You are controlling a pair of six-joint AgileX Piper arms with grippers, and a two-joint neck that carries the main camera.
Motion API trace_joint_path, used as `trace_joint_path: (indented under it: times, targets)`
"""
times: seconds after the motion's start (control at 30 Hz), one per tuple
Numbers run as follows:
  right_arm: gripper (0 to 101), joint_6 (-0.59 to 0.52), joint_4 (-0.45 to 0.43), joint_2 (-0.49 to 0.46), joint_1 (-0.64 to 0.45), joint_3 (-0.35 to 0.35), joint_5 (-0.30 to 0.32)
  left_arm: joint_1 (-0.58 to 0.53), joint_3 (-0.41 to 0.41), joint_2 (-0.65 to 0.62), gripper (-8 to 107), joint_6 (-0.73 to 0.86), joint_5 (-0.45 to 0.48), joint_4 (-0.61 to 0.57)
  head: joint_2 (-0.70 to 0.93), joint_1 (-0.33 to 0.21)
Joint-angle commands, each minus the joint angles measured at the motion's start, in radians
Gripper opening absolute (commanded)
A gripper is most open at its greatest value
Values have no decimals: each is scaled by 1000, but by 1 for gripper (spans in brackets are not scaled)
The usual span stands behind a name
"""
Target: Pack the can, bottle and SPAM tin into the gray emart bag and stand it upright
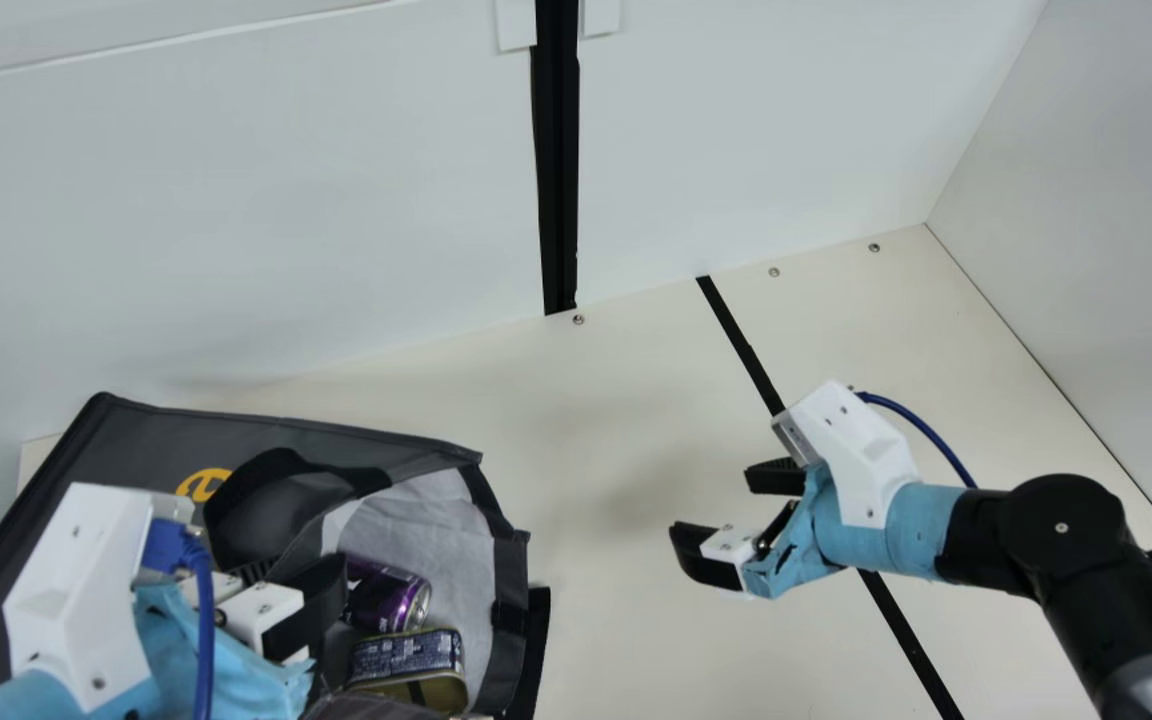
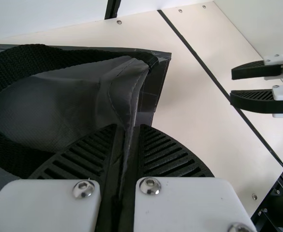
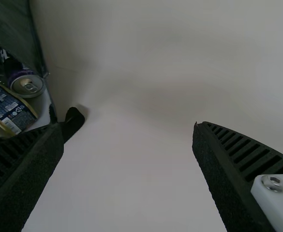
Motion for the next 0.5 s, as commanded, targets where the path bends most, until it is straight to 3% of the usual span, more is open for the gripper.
trace_joint_path:
  times: [0.0,0.47]
  targets:
    - [95,-31,30,19,12,4,1,0,0,0,-8,0,0,0,-1,-23]
    - [95,-145,139,162,130,17,-49,0,0,0,-8,0,0,0,-1,-23]
